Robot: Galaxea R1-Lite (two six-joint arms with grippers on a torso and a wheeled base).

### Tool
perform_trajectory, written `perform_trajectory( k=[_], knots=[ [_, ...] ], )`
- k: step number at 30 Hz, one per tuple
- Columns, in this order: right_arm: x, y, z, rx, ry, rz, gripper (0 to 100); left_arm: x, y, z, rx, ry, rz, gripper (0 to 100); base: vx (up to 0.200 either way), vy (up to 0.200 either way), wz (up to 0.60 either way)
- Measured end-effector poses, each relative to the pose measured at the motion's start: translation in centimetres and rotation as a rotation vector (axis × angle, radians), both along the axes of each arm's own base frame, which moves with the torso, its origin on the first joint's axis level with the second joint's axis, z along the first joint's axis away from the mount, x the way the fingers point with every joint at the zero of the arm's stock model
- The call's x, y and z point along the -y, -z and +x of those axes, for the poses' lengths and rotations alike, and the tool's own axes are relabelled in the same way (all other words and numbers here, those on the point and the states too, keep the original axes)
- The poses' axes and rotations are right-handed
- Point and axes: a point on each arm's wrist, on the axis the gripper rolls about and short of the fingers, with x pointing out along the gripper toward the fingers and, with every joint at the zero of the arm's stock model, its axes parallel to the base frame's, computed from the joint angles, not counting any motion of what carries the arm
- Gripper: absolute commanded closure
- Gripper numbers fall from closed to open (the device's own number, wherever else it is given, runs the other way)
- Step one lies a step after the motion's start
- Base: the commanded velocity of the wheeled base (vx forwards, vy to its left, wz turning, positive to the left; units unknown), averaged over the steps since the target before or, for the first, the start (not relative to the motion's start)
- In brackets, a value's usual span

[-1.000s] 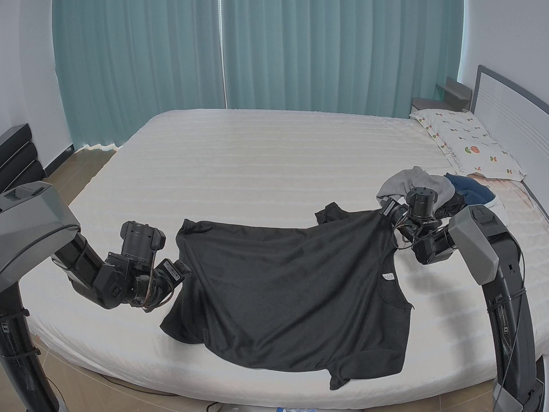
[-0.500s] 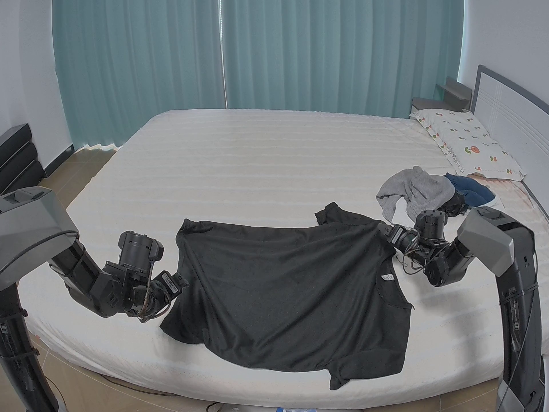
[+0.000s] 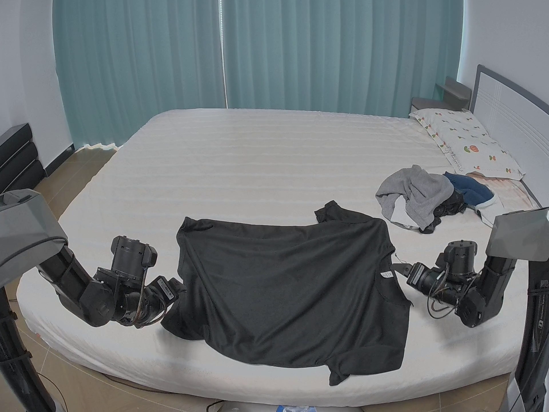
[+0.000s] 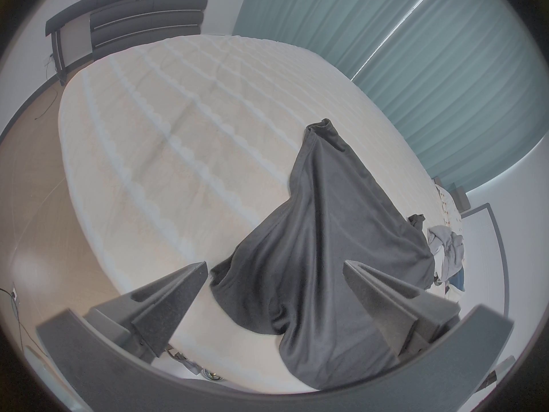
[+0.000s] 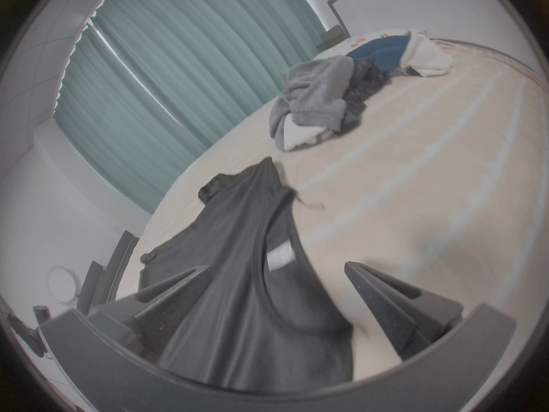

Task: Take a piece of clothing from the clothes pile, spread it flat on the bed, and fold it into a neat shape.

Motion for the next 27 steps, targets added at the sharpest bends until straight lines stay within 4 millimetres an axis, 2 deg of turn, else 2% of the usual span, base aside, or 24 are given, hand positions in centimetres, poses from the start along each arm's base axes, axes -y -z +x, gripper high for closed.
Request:
perform_trajectory(
  k=[7,9,14,25,26,27],
  knots=[
    [0.1,-0.3,-7.0,-0.107,-0.046,0.076,0,0.4,0.9,-0.9,-0.001,0.011,0.018,0,-0.029,0.000,0.00],
    [0.1,-0.3,-8.1,-0.128,-0.053,0.089,0,0.6,1.4,-0.6,0.019,0.004,0.026,0,0.000,0.000,0.00],
    [0.0,-0.5,-9.1,-0.144,-0.068,0.110,0,1.0,2.9,0.7,0.081,-0.030,0.053,0,0.000,0.000,0.00],
    [-0.5,-0.5,-9.4,-0.156,-0.089,0.116,0,1.6,5.2,3.5,0.090,-0.068,0.089,0,0.000,0.000,0.00],
    [-0.5,-0.5,-9.4,-0.156,-0.090,0.116,0,1.6,5.3,3.7,0.091,-0.069,0.089,100,0.000,0.000,0.00],
    [-0.5,-0.5,-9.4,-0.156,-0.092,0.116,0,1.6,5.4,3.9,0.092,-0.072,0.090,100,0.000,0.000,0.00]
  ],
)
